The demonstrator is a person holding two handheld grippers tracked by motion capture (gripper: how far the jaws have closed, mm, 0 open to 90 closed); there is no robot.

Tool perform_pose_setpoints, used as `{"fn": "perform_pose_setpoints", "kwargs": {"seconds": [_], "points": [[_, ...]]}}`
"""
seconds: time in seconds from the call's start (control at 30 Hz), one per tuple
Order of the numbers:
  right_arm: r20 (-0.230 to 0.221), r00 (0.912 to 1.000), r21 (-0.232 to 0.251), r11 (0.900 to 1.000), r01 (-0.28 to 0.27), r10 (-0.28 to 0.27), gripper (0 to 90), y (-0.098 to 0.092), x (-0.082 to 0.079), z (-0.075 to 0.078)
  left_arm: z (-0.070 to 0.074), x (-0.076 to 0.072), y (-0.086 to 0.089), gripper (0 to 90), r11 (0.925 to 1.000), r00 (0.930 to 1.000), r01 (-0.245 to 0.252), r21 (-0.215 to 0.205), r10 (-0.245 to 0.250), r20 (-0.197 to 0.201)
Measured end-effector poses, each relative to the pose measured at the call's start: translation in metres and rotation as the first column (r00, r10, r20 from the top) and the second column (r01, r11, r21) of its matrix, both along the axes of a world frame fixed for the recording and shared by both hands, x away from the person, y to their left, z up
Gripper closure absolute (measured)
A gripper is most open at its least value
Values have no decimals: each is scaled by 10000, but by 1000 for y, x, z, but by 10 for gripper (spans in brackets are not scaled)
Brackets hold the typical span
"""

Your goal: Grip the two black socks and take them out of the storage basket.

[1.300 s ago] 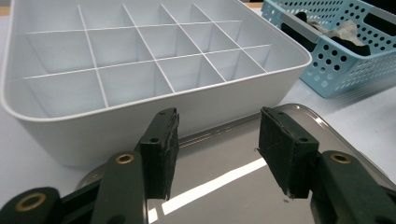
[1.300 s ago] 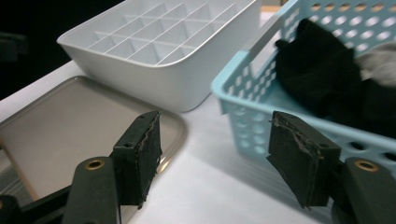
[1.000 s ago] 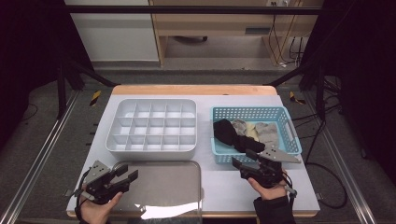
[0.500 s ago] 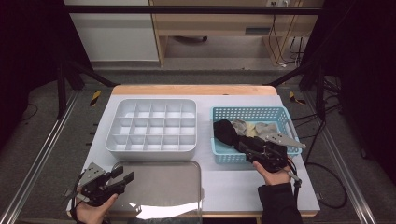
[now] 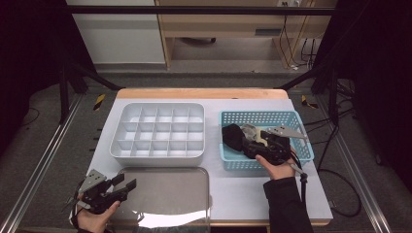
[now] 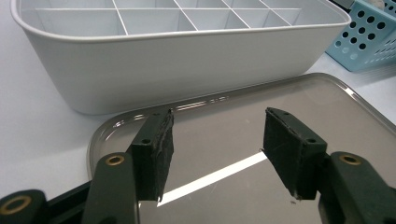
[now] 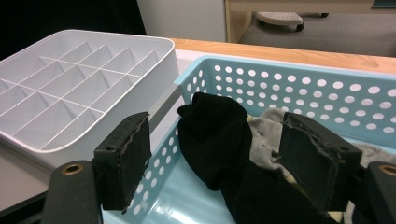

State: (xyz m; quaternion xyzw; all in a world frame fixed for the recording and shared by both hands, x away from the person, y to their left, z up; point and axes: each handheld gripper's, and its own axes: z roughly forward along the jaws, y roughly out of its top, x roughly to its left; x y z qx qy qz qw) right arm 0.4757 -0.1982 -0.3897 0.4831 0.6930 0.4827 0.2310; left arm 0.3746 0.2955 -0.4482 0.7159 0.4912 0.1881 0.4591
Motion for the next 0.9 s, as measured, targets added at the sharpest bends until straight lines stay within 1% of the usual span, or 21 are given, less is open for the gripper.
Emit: {"fn": "perform_pose_setpoints", "kwargs": {"seconds": [0.1,0.13,0.23,0.33,0.43,0.5,0.53,0.57,0.6,0.63,0.67,0.7,0.73,0.9], "points": [[-53,10000,-11,10000,-16,16,247,2,4,1,0,-1,1,413,10000,10000,31,-21,-31,13],[-102,9999,-31,10000,-33,33,250,3,7,3,0,-1,1,412,10000,10000,15,-29,-15,24],[-83,10000,-22,10000,-40,40,256,5,11,5,0,-1,3,412,10000,10000,-19,-23,19,50],[-233,9997,-172,9998,-39,35,265,10,21,8,0,-1,3,412,10000,10000,-49,-6,49,36],[-177,9998,-414,9991,-22,15,279,15,29,9,-1,0,3,413,10000,10000,-77,32,77,35],[-237,9997,-571,9983,-84,71,295,17,34,10,-1,0,4,413,9999,10000,-97,33,97,8],[-237,9997,-571,9983,-84,71,295,17,34,10,-1,0,4,414,9999,10000,-97,33,97,8],[-336,9994,-564,9984,-82,63,300,19,40,10,-2,0,5,416,9999,9999,-108,16,108,-4],[-392,9992,-540,9985,-44,23,311,20,43,11,-2,0,5,417,9999,9999,-108,16,108,-4],[-391,9992,-637,9980,-13,-12,317,21,46,11,-3,1,5,418,9999,9999,-133,47,133,-56],[-391,9992,-637,9980,-13,-12,317,21,46,11,-3,1,5,419,9999,9999,-133,47,133,-56],[-321,9995,-735,9973,31,-54,329,22,50,11,-4,2,5,420,9998,9998,-157,88,158,-89],[-348,9994,-730,9973,68,-94,332,23,52,11,-4,2,5,421,9998,9998,-153,99,154,-106],[-255,9995,-990,9950,163,-189,342,28,65,10,-4,2,5,424,9998,9998,-156,116,157,-97]]}}
